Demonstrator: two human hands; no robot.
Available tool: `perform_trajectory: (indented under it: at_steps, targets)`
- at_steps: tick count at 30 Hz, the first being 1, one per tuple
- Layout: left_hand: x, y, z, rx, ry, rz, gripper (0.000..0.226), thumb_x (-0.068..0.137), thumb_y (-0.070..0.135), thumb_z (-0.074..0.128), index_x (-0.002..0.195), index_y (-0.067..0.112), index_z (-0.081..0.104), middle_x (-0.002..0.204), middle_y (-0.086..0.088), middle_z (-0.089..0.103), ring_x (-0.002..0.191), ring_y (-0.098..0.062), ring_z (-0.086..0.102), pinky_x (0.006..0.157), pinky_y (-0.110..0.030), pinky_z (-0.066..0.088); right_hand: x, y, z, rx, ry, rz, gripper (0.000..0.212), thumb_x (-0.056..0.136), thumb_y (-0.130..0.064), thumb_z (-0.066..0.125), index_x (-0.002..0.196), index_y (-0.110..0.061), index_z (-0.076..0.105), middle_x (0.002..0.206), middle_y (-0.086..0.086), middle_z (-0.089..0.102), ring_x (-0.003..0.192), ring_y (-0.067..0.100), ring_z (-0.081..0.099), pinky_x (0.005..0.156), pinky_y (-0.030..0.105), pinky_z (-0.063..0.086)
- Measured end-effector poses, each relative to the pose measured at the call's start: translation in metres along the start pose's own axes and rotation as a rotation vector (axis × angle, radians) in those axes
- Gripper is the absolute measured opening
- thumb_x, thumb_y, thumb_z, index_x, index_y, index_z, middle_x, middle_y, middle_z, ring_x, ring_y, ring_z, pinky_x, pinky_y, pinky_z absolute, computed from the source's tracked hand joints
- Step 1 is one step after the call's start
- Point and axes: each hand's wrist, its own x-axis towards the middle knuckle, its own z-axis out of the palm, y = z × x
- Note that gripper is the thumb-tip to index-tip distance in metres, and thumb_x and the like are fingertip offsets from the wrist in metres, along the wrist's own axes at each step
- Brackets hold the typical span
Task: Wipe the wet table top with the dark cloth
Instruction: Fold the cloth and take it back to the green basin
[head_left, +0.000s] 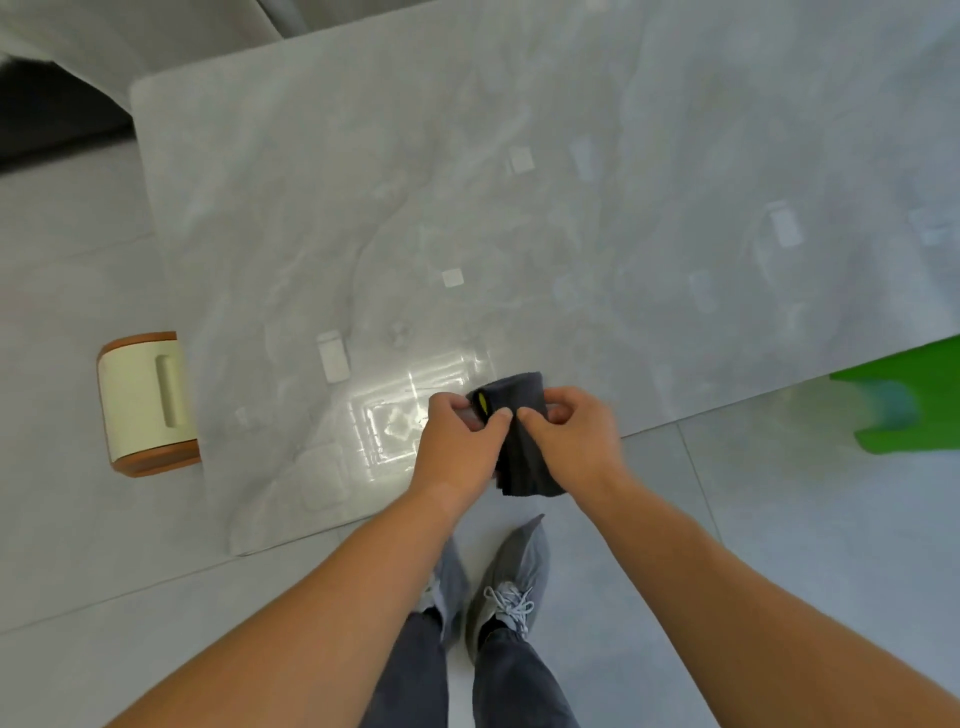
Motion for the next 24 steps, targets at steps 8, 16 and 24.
perform_trajectory:
  at_steps: [8, 16, 24]
  targets:
    - [0.001, 0.037, 0.027, -0.092, -0.169, -0.082, 0.052, 0.082, 0.049, 0.075, 0.123, 0.025, 0.053, 0.116, -0.001, 0.064, 0.103, -0.017, 0.067, 0.092, -0.043, 0.057, -0.013, -0.012, -0.061, 0.402, 0.088, 0.143, 0.005, 0.092, -0.019, 0.069, 0.097, -0.022, 0.069, 0.089, 0.005, 0.073, 0.084, 0.022, 0.071, 0.071, 0.038, 0.060]
    - [-0.004, 0.114, 0.078, -0.148, -0.460, -0.031, 0.030, 0.090, 0.031, 0.073, 0.116, 0.016, 0.069, 0.103, -0.006, 0.076, 0.091, -0.018, 0.075, 0.070, -0.027, 0.057, -0.003, -0.024, -0.142, 0.741, 0.127, 0.221, 0.006, 0.095, -0.007, 0.061, 0.096, -0.009, 0.066, 0.093, 0.012, 0.072, 0.084, 0.025, 0.069, 0.081, 0.049, 0.057]
    - [-0.026, 0.185, 0.212, 0.066, -0.552, 0.091, 0.028, 0.090, 0.021, 0.074, 0.116, 0.018, 0.064, 0.099, -0.007, 0.076, 0.087, -0.020, 0.074, 0.063, -0.026, 0.056, 0.020, 0.022, -0.261, 0.789, 0.347, 0.241, 0.007, 0.093, -0.008, 0.061, 0.098, -0.010, 0.066, 0.085, 0.005, 0.074, 0.074, 0.017, 0.069, 0.065, 0.034, 0.053]
